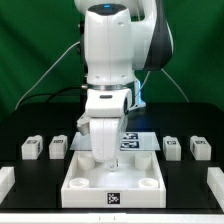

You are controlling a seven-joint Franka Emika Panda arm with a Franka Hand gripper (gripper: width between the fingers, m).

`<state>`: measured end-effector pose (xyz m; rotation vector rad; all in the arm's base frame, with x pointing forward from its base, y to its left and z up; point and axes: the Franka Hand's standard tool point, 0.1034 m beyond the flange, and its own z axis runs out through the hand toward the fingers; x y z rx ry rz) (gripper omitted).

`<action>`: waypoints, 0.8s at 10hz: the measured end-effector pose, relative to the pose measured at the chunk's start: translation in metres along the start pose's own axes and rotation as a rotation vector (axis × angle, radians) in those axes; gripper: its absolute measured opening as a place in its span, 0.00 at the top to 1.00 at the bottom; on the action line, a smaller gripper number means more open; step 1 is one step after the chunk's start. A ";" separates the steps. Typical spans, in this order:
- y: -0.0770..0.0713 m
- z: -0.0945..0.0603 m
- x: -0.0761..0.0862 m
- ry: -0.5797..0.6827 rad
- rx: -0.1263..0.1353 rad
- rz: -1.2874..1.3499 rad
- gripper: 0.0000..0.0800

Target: Assemble one leg

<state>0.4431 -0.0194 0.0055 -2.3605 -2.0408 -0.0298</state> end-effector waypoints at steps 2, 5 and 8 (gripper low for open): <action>0.000 0.000 0.000 0.000 0.000 0.003 0.94; 0.000 0.000 -0.001 0.000 0.001 0.004 0.94; 0.000 0.000 -0.001 0.000 0.001 0.004 0.94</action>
Offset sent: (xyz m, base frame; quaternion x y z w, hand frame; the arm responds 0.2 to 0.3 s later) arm 0.0000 0.0000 0.0000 0.0000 0.0000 0.0000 1.0000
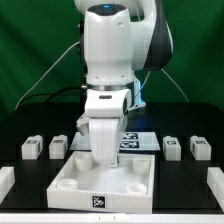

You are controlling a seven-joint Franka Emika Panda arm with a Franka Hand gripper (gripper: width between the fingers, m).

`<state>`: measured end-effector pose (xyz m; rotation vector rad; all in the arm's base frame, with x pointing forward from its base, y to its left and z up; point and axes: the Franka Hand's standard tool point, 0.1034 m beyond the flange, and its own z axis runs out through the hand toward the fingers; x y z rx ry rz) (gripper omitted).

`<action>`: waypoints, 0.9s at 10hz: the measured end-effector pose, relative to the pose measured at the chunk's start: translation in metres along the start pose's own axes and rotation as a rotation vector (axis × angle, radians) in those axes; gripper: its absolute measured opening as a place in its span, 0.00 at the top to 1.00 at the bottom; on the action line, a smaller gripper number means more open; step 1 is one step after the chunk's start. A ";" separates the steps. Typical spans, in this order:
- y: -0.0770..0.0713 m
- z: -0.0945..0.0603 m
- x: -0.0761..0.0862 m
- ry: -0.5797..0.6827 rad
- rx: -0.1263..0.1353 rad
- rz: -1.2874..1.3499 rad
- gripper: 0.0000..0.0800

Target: Assemble one leg

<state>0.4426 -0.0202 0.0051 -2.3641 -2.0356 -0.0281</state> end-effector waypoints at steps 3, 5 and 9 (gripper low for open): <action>0.001 0.000 0.001 0.000 0.002 -0.003 0.94; 0.019 -0.003 0.043 0.016 -0.001 -0.030 0.94; 0.034 0.002 0.096 0.036 0.022 -0.027 0.94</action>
Offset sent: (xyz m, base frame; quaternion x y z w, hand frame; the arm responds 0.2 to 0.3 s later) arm 0.0548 0.0506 0.0115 -0.0081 0.0339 -0.1503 0.9880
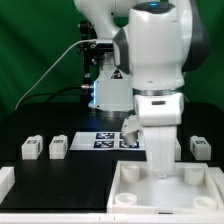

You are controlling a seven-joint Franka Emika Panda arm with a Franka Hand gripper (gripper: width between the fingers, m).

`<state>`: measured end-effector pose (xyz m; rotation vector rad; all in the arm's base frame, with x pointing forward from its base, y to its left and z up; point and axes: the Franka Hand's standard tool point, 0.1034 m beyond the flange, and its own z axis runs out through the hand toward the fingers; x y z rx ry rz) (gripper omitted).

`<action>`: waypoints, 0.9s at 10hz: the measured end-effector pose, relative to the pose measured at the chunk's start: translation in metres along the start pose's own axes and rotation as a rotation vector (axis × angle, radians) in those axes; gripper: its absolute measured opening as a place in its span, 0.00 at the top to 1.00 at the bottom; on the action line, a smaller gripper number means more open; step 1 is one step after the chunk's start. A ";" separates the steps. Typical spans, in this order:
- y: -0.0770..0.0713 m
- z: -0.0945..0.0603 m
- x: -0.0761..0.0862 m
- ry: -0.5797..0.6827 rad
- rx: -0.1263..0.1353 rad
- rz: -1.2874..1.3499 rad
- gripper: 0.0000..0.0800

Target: Assemble one leg

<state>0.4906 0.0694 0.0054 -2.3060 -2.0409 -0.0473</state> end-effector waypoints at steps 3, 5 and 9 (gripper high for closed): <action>0.002 0.000 -0.001 -0.010 0.015 -0.024 0.94; 0.002 0.000 -0.001 -0.007 0.005 -0.027 0.94; 0.002 0.001 -0.001 -0.007 0.006 -0.025 0.42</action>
Offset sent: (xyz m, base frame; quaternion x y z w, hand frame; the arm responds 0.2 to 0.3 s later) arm 0.0001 -0.0005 -0.0129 -0.0330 0.0115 -0.0516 0.9981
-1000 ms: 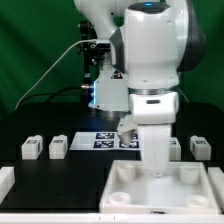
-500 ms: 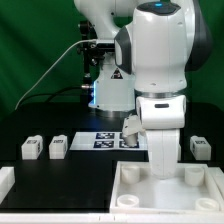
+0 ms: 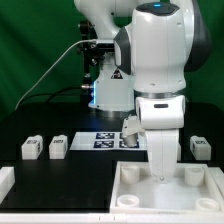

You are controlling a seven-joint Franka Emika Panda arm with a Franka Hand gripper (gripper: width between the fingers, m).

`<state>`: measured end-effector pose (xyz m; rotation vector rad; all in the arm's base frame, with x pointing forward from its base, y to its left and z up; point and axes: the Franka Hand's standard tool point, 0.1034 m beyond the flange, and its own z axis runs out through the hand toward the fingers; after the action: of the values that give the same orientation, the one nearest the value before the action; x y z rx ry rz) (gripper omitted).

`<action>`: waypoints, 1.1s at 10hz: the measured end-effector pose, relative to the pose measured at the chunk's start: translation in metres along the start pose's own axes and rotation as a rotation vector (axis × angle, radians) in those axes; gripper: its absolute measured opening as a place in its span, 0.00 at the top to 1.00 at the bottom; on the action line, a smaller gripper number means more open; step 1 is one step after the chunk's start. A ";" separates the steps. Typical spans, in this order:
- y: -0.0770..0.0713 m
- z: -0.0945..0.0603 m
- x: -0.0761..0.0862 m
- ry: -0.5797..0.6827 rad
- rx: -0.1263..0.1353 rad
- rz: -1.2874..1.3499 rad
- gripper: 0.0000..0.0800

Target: Assemble one leg

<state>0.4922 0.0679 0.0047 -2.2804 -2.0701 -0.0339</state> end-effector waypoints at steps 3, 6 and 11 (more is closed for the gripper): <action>0.001 0.000 0.000 0.000 -0.002 0.000 0.20; 0.001 0.000 0.000 0.001 -0.002 0.000 0.19; -0.001 -0.012 -0.001 0.002 -0.005 0.093 0.19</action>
Offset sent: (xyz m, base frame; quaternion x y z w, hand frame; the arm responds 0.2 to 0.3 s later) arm 0.0000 0.0000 0.0000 0.0000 0.0000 0.0000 1.0000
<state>0.4919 0.0663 0.0168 -2.3749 -1.9630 -0.0363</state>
